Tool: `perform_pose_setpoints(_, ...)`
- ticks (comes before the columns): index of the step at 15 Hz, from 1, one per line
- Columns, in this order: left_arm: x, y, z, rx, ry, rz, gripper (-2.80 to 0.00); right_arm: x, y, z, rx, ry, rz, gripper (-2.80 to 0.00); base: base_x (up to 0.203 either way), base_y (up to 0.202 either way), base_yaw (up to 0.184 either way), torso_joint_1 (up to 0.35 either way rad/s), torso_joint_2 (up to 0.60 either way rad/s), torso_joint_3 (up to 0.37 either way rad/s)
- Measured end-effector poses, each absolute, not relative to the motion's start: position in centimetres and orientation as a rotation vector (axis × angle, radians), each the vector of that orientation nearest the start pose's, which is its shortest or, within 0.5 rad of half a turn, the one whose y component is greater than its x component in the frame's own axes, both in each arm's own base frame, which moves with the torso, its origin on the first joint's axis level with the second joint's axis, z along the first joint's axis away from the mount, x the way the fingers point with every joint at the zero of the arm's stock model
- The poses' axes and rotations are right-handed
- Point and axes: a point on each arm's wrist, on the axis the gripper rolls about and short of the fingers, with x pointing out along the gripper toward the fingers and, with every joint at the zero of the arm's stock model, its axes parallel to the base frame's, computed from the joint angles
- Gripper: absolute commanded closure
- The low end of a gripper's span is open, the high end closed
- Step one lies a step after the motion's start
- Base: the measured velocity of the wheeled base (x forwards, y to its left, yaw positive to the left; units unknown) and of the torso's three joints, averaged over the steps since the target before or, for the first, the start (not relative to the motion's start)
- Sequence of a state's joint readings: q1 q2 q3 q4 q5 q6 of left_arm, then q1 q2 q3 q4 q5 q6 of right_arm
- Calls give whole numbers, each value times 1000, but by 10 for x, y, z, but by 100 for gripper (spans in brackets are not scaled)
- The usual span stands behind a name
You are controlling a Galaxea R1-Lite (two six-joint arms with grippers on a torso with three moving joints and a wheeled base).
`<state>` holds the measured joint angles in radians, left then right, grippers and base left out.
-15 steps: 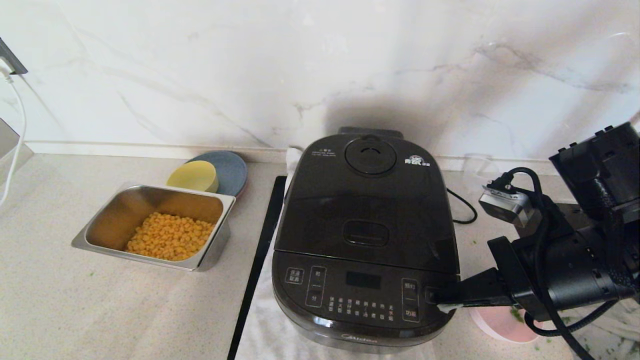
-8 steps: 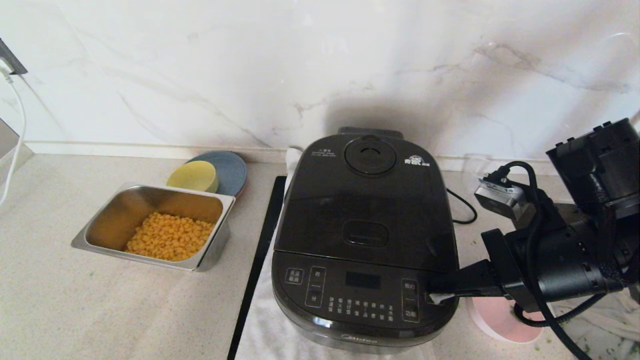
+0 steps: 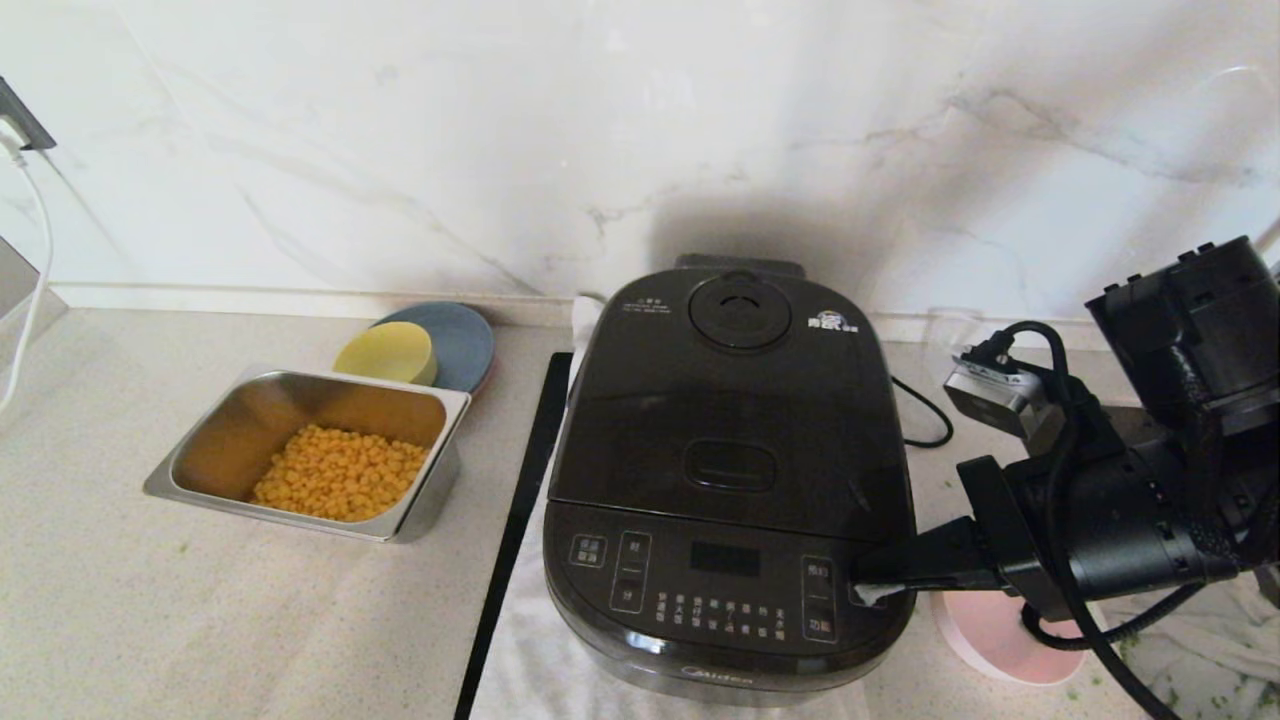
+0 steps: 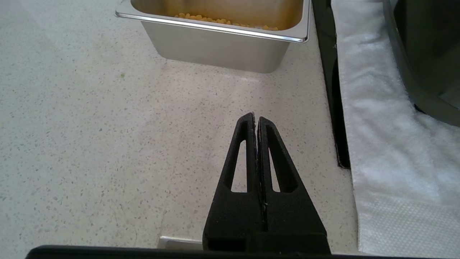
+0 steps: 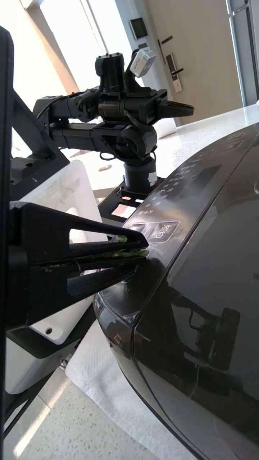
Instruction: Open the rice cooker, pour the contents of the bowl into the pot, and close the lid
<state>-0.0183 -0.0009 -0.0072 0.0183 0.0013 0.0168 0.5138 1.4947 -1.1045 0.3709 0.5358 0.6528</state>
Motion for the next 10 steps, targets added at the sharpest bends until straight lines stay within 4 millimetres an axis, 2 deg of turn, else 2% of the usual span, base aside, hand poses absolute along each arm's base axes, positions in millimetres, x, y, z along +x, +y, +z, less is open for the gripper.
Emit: perform_pose_setpoints(10,-23,0,76,17,10,-17,0,205,128,224,571,1110,687,0,0,0,0,0,0,0)
